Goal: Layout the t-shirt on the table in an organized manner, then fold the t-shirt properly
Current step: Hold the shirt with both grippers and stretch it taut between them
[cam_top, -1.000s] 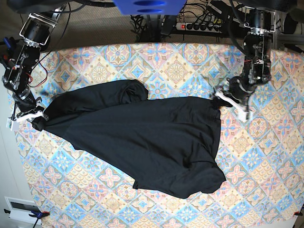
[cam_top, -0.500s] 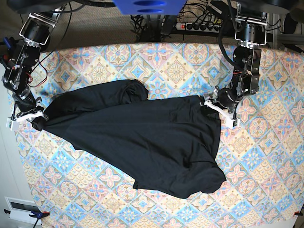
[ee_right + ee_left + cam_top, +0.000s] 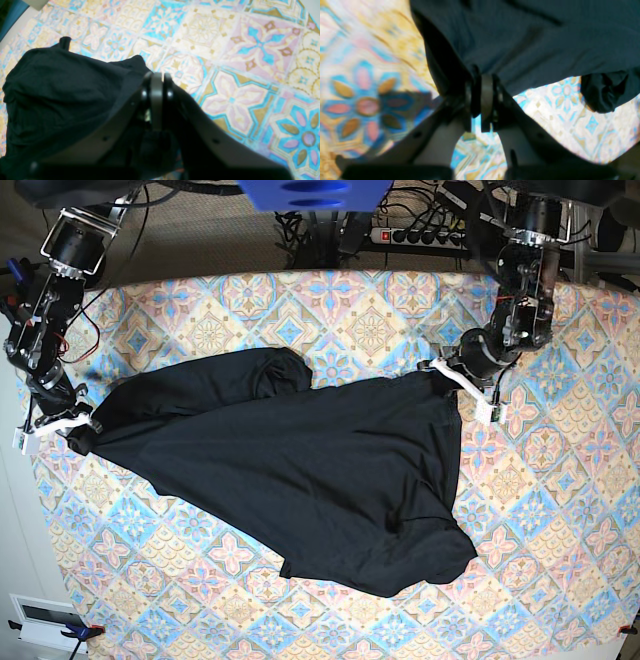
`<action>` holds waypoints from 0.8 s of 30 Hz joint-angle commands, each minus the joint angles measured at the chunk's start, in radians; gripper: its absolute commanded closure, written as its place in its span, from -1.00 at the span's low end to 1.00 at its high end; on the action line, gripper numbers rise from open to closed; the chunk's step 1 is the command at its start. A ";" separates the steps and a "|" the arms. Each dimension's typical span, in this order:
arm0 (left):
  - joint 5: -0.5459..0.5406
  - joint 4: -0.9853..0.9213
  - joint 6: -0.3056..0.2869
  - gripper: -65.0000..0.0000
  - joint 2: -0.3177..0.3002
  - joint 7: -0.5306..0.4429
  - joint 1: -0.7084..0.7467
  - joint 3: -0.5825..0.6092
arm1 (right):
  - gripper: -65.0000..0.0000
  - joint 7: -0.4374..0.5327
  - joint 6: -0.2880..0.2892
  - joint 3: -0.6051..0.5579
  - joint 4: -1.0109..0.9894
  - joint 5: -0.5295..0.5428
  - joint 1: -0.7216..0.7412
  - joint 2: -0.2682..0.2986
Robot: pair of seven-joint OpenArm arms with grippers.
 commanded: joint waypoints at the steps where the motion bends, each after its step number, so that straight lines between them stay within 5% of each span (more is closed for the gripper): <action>1: -0.003 0.028 -0.004 0.90 -0.026 -0.011 0.009 -0.005 | 1.00 0.026 0.007 0.008 0.019 0.015 0.015 0.022; 12: -0.005 0.082 -0.004 0.91 -0.132 -0.012 0.124 -0.016 | 1.00 0.026 0.007 0.008 0.018 0.012 -0.030 0.022; 24: -0.008 0.079 -0.004 0.90 -0.130 -0.011 0.129 -0.347 | 1.00 0.024 0.007 -0.027 0.019 0.012 -0.082 0.022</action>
